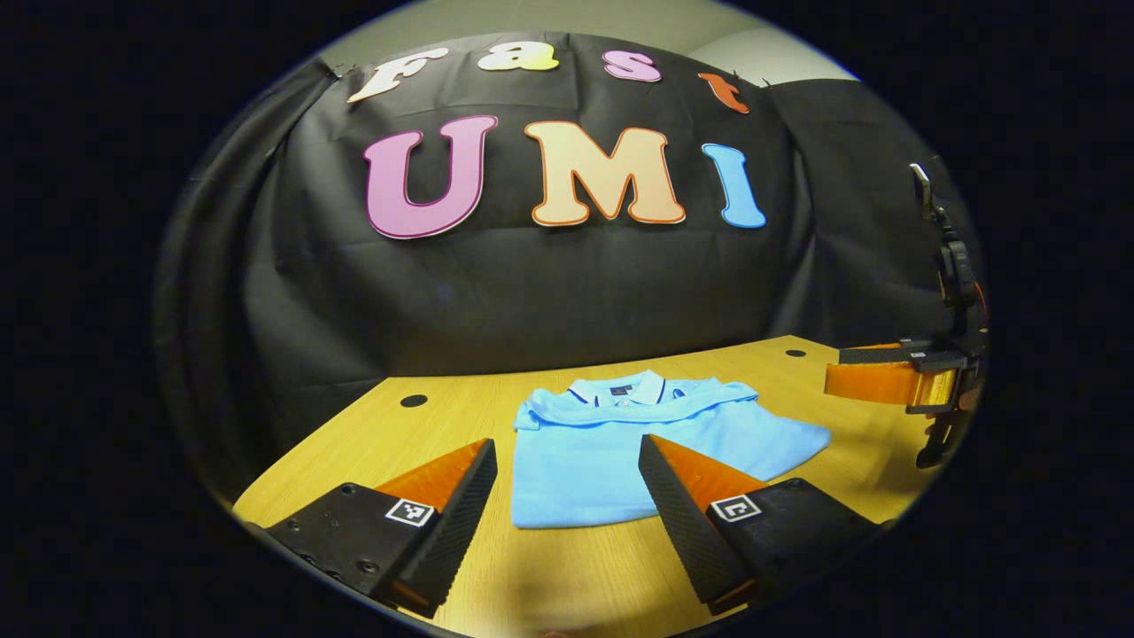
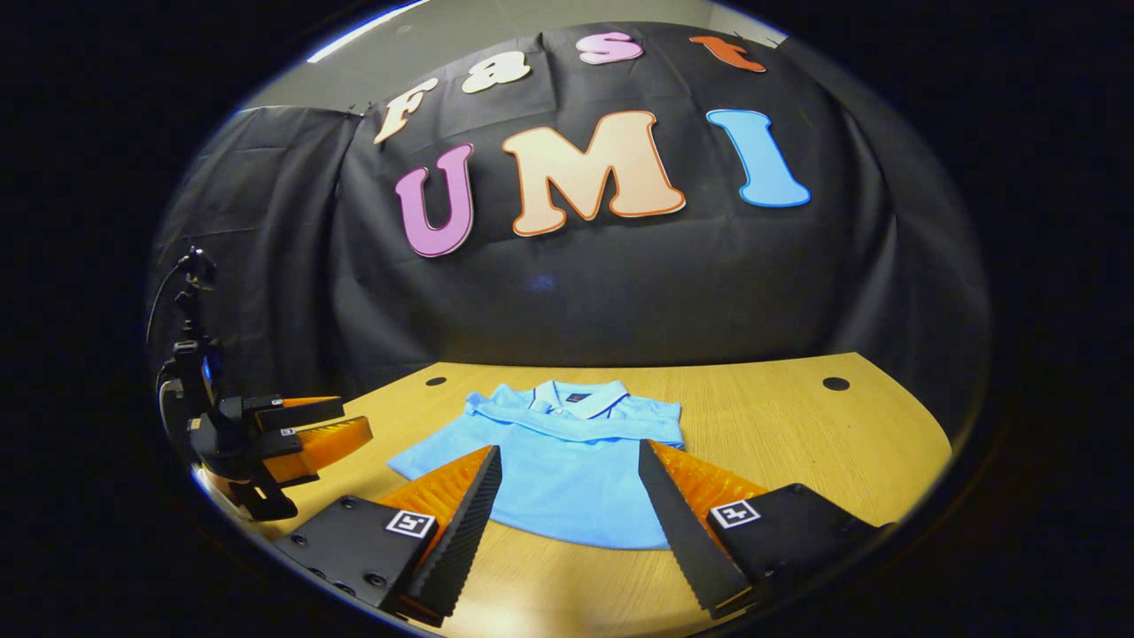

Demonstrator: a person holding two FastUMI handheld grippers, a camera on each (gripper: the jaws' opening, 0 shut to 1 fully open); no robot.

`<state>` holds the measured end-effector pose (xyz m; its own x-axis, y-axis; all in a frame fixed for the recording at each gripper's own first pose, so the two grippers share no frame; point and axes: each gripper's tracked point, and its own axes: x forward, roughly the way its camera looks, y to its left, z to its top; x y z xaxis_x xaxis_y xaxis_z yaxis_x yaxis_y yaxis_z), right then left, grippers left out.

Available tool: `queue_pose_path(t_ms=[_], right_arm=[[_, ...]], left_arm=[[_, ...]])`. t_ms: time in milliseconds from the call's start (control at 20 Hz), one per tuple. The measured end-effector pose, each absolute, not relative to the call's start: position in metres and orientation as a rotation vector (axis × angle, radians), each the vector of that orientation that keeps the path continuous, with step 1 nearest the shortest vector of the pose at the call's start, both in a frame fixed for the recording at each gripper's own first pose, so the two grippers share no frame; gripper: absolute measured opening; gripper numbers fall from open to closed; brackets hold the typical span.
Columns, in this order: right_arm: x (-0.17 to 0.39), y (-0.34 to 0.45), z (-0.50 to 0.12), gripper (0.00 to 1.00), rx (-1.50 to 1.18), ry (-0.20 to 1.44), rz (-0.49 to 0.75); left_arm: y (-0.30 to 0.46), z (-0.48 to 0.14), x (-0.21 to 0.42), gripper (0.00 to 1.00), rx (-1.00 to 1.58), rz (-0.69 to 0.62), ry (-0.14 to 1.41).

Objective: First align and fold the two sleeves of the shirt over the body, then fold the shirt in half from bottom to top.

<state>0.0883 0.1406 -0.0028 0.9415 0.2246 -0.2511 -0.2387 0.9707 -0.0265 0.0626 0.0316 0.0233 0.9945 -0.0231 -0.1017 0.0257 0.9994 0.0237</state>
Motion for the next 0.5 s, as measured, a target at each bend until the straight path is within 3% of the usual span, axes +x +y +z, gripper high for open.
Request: queue_pose_path(t_ms=[200, 250, 300, 450, 500], right_arm=[[0.054, 0.140, -0.004, 0.97, -0.044, 0.218, 0.249], [0.048, 0.138, -0.006, 0.97, -0.049, 0.211, 0.249], [0.044, 0.135, -0.007, 0.97, -0.065, 0.200, 0.241], [0.037, 0.129, -0.013, 0.97, -0.102, 0.192, 0.236], [0.035, 0.130, -0.016, 0.92, -0.098, 0.199, 0.241]], left_arm=[[0.037, 0.017, 0.036, 0.97, 0.005, -0.012, 0.097], [0.037, 0.016, 0.030, 0.92, 0.000, -0.010, 0.094], [0.037, 0.015, 0.026, 0.97, -0.004, -0.009, 0.091], [0.037, 0.014, 0.019, 0.97, -0.002, 0.001, 0.086], [0.036, 0.014, 0.018, 0.97, 0.000, 0.004, 0.084]])
